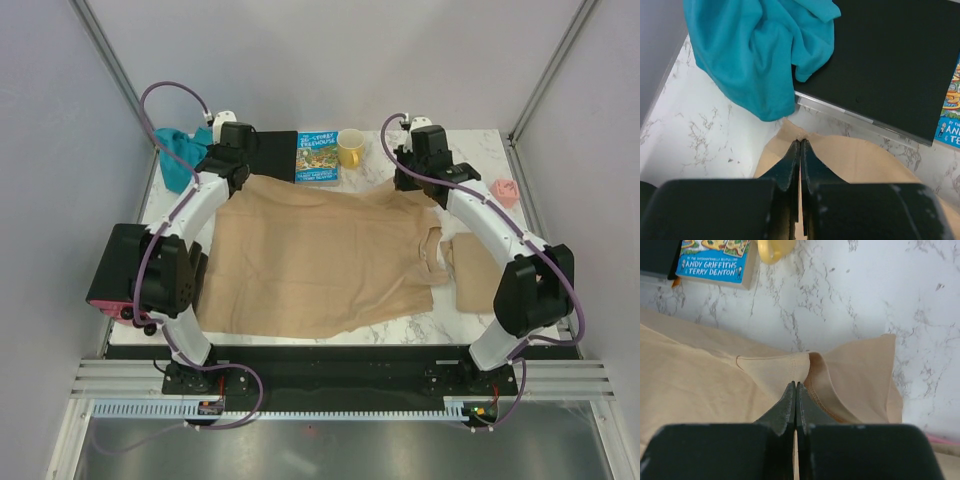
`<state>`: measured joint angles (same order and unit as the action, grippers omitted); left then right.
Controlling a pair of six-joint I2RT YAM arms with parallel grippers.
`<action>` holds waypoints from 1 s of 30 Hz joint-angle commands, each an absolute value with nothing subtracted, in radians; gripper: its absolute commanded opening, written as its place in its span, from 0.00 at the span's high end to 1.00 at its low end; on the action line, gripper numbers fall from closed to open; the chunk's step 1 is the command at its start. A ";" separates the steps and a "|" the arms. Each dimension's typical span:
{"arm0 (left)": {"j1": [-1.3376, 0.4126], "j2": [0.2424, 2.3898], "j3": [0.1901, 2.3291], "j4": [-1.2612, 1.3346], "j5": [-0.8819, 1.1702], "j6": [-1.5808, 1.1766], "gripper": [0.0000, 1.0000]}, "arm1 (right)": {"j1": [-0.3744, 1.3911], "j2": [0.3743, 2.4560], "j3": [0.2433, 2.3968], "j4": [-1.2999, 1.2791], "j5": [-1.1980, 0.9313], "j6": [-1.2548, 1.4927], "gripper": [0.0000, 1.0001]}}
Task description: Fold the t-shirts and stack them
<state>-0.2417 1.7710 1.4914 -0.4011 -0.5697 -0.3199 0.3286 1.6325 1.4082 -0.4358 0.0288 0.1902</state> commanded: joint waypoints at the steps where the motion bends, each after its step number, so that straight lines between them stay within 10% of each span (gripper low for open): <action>1: -0.239 1.802 1.542 -0.266 -0.627 -0.235 0.98 | 0.307 1.680 1.499 -0.364 0.060 0.176 1.00; 30: -0.215 1.743 1.474 -0.363 -0.549 -0.276 0.98 | 0.262 1.724 1.577 -0.446 -0.052 0.135 1.00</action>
